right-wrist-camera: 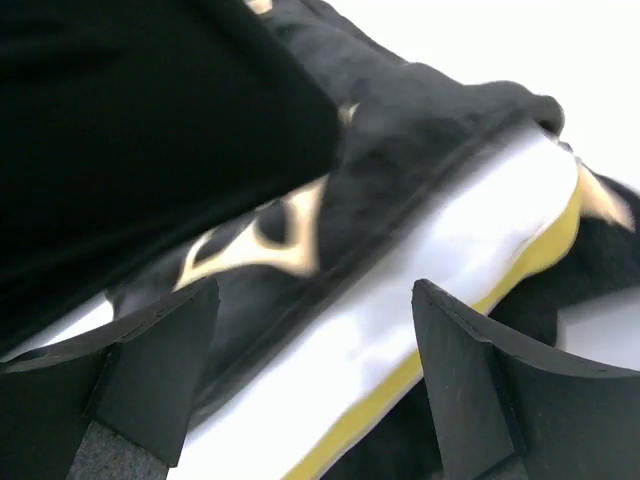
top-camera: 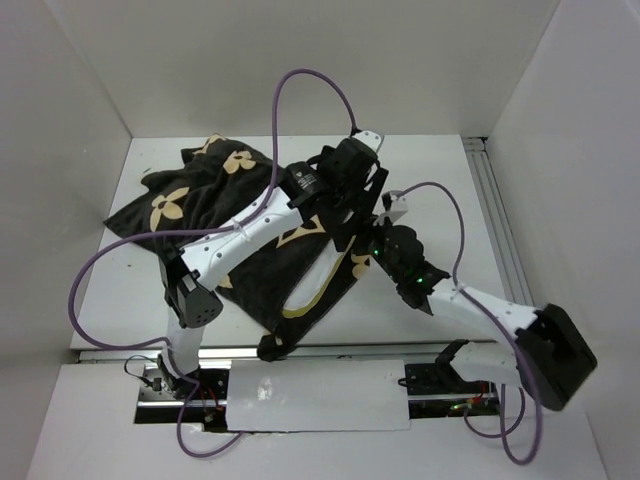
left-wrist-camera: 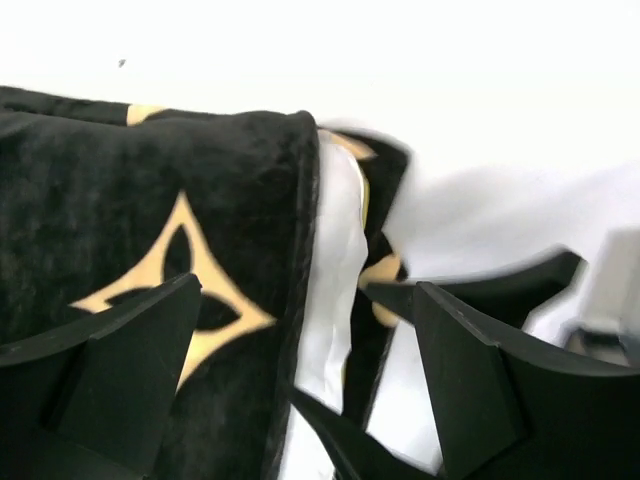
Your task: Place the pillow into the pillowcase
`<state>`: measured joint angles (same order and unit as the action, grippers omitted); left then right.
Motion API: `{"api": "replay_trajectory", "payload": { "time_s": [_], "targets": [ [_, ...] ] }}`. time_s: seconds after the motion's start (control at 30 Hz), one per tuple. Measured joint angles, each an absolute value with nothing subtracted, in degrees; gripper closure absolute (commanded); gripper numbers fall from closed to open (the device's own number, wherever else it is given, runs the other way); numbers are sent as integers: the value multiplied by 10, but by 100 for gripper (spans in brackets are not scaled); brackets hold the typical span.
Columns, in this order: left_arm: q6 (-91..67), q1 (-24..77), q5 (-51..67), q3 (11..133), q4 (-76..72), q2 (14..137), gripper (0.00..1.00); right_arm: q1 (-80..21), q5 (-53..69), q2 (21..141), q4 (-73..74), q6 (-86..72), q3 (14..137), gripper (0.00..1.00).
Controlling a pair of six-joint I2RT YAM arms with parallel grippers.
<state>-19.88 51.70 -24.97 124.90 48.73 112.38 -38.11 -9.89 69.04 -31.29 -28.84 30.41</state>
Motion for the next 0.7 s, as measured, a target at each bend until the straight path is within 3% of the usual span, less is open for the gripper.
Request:
{"api": "replay_trajectory", "payload": {
  "time_s": [0.27,0.5,0.7],
  "targets": [
    [-210,511,-236,1171,438,1097,0,-345,-144,546,46,-326,348,14],
    [-227,522,-250,957,452,1051,0,-287,-149,505,137,-335,322,14],
    [-231,543,-248,899,458,1067,0,-252,-90,526,129,-318,318,14]
  ]
}}
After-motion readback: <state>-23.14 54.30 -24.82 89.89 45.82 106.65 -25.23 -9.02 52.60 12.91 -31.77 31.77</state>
